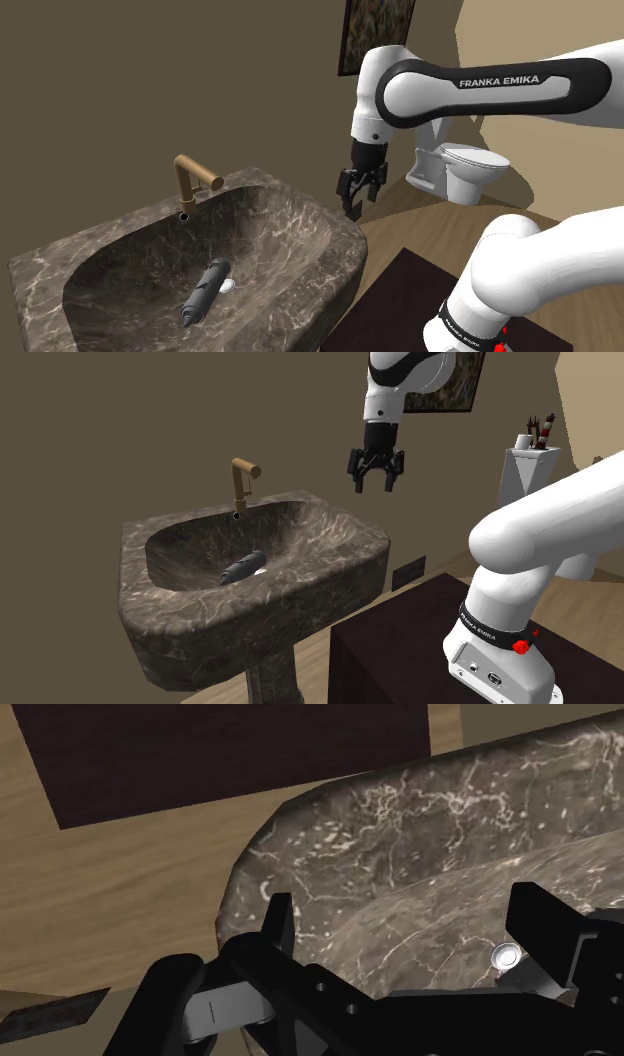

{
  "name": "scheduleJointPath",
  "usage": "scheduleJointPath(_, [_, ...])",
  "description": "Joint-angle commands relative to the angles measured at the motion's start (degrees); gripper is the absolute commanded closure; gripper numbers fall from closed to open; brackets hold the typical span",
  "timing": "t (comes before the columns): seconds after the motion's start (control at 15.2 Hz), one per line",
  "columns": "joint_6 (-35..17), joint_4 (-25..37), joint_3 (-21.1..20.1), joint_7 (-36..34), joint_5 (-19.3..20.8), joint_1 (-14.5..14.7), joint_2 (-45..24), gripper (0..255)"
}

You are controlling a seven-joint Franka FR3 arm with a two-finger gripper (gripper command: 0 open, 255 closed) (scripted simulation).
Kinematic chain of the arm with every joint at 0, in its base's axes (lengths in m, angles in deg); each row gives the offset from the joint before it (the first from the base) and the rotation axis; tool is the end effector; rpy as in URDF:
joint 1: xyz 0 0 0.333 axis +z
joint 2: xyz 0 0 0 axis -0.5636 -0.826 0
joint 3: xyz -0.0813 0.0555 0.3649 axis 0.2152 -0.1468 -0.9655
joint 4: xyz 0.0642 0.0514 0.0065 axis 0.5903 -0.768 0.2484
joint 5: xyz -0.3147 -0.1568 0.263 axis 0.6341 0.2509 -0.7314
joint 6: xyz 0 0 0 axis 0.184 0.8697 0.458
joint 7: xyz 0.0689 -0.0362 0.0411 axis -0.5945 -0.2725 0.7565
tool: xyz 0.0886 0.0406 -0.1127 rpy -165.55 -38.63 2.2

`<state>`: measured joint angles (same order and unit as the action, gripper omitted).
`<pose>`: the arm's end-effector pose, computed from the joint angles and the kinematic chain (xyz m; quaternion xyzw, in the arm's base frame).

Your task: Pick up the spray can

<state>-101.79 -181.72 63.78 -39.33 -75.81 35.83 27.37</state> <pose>0.3139 0.0892 0.4939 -0.9960 0.0598 0.0462 0.0468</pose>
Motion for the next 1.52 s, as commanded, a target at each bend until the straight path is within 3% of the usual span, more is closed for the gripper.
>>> scheduleJointPath(0.0, [-3.18,-0.62,-2.57,-3.65,-2.36,0.62,-1.69,0])
scheduleJointPath(0.46, [-16.29,-0.50,-10.80,-14.26,-8.09,1.47,-12.06,0])
scheduleJointPath(0.79, [-25.75,2.32,-16.44,-22.17,-9.42,1.05,-22.07,0])
scheduleJointPath(1.12, [-34.57,7.18,-21.40,-31.51,-6.76,-0.04,-33.69,0])
scheduleJointPath(1.45, [-41.76,13.90,-23.74,-43.23,1.00,0.17,-46.43,0])
